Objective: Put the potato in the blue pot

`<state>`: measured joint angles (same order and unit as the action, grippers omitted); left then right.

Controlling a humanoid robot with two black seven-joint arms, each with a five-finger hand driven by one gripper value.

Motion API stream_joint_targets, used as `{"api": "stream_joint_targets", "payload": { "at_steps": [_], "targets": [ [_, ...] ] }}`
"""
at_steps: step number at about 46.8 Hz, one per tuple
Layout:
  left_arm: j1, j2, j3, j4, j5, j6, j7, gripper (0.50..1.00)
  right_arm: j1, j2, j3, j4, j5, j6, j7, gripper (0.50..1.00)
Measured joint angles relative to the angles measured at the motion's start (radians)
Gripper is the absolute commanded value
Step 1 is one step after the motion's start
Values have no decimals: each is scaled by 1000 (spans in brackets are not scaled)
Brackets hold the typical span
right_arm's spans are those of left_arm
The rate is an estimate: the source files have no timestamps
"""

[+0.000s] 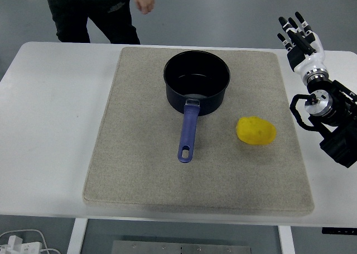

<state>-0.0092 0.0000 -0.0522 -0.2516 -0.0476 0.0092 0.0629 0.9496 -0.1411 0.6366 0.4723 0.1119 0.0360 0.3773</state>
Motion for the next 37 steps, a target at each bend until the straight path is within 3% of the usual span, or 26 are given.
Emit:
{"api": "stream_joint_targets", "payload": {
  "at_steps": [37],
  "targets": [
    [0,0,1,0,0,0,1,992,-1,-11,0,0,0,7,0,926]
  ]
}}
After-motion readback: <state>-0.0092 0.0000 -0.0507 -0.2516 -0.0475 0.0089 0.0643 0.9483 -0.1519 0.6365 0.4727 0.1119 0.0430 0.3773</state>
